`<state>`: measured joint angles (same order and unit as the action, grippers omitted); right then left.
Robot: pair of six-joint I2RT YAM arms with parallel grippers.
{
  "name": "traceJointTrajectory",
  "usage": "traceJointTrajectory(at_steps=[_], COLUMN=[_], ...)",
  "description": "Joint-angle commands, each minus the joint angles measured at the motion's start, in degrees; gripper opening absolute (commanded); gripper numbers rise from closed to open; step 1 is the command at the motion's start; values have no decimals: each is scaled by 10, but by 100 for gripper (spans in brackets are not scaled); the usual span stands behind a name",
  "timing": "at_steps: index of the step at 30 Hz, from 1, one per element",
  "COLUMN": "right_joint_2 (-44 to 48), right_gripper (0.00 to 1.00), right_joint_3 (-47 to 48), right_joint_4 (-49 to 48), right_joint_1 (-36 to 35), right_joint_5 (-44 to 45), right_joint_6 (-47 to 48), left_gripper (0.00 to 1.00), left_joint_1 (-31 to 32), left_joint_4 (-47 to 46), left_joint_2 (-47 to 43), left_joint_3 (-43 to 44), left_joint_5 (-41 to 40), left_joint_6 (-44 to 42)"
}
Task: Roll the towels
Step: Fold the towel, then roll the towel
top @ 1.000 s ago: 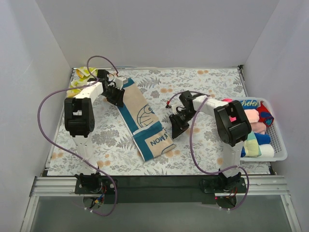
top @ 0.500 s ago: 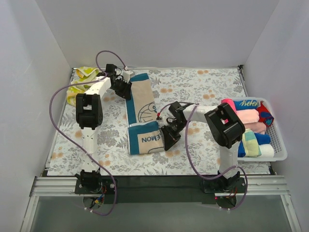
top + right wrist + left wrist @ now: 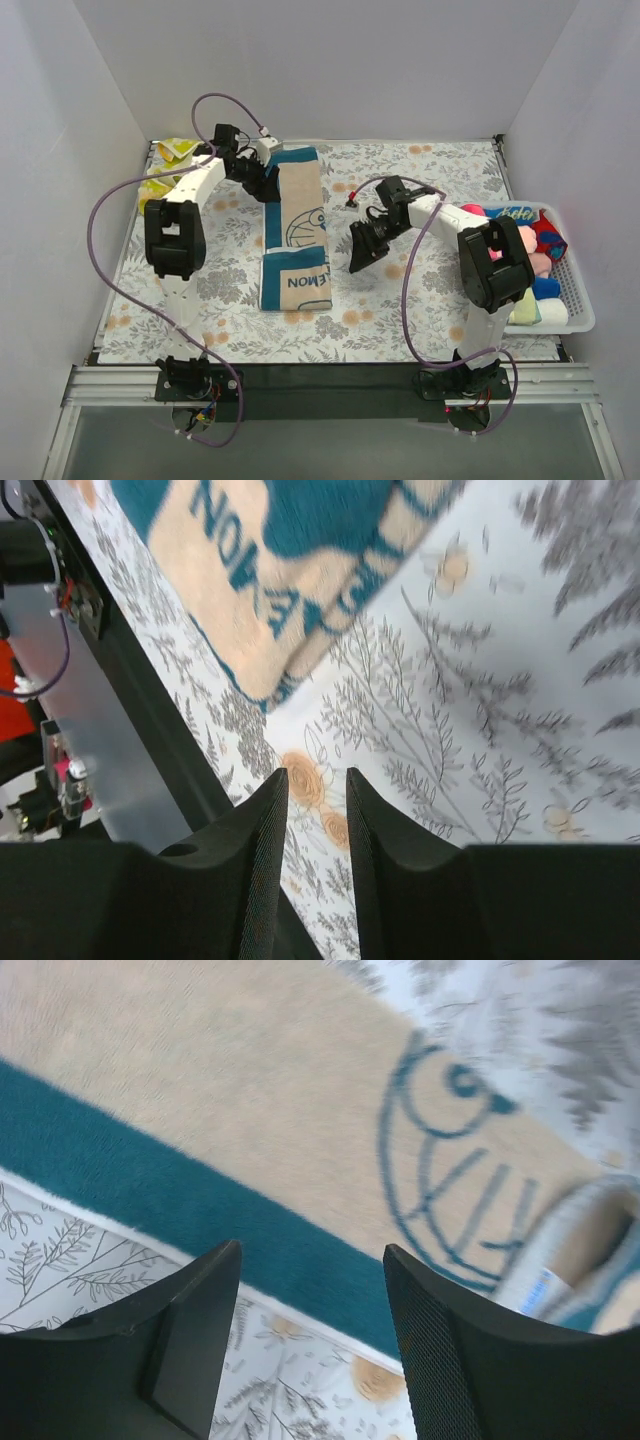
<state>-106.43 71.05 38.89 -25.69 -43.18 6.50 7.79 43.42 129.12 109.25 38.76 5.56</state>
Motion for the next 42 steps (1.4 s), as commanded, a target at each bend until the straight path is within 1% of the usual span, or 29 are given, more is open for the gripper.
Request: traceJointTrajectory(at_steps=[1, 2, 3, 6, 8, 9, 11, 13, 14, 15, 16, 18, 19, 21, 22, 23, 26, 28, 29, 30, 32, 33, 35, 38, 39, 42], right_joint_2=[4, -4, -19, -40, -55, -60, -66, -59, -56, -53, -51, -48, -46, -47, -51, -55, -95, -136, -149, -177, -200, -219, -234, -247, -250, -251], right_gripper=[32, 32, 32, 33, 33, 33, 31, 29, 27, 26, 26, 25, 25, 25, 25, 26, 26, 26, 26, 26, 26, 26, 26, 26, 26, 26], right_joint_3=[66, 74, 82, 93, 98, 102, 113, 129, 135, 142, 149, 166, 170, 184, 189, 195, 222, 239, 241, 247, 258, 258, 256, 236, 229, 208], right_joint_4=[2, -1, -2, -9, -16, -17, -16, -18, -18, -19, -18, -20, -23, -32, -43, -50, -71, -82, -87, -89, -94, -98, -101, -102, -104, -113], right_joint_1=[-7, -9, -10, -10, -12, -15, -15, -16, -19, -21, -23, -39, -45, -68, -76, -89, -104, -109, -107, -108, -108, -107, -109, -108, -108, -108], right_joint_5=[-5, -9, -12, -27, -36, -38, -40, -42, -42, -48, -52, -67, -70, -83, -86, -84, -86, -71, -65, -57, -50, -46, -41, -36, -34, -32], right_joint_6=[-27, -31, -32, -38, -42, -42, -40, -35, -32, -32, -33, -39, -43, -51, -61, -61, -88, -88, -93, -95, -100, -100, -97, -90, -88, -89], left_gripper=[54, 54, 55, 57, 57, 51, 46, 45, 45, 47, 49, 52, 53, 57, 58, 61, 64, 67, 67, 69, 71, 73, 73, 72, 71, 66], left_joint_1=[0, 0, 2, 8, 18, 28, 32, 33, 34, 34, 34, 34, 35, 36, 38, 41, 58, 85, 93, 113, 135, 158, 193, 226, 245, 274], left_joint_4=[18, 24, 28, 45, 45, 45, 66, 75, 71, 64, 46, 27, 17, 14, 11, 11, -4, -16, -23, -30, -56, -69, -107, -161, -174, -221], left_joint_2=[-132, -155, -163, -179, -179, -173, -174, -201, -218, -238, -289, -343, -389, -439, -461, -511, -592, -626, -640, -673, -704, -730, -753, -775, -776, -769], left_joint_3=[-69, -85, -98, -135, -149, -151, -161, -195, -213, -264, -289, -342, -382, -422, -459, -477, -547, -583, -618, -635, -670, -700, -742, -778, -795, -813], left_joint_5=[126, 147, 181, 227, 224, 217, 235, 236, 227, 215, 185, 154, 139, 111, 102, 86, 61, 27, 17, -5, -25, -37, -73, -126, -137, -157], left_joint_6=[-85, -113, -124, -152, -151, -144, -155, -179, -188, -196, -212, -223, -228, -239, -245, -260, -276, -288, -292, -303, -317, -321, -327, -332, -333, -330])
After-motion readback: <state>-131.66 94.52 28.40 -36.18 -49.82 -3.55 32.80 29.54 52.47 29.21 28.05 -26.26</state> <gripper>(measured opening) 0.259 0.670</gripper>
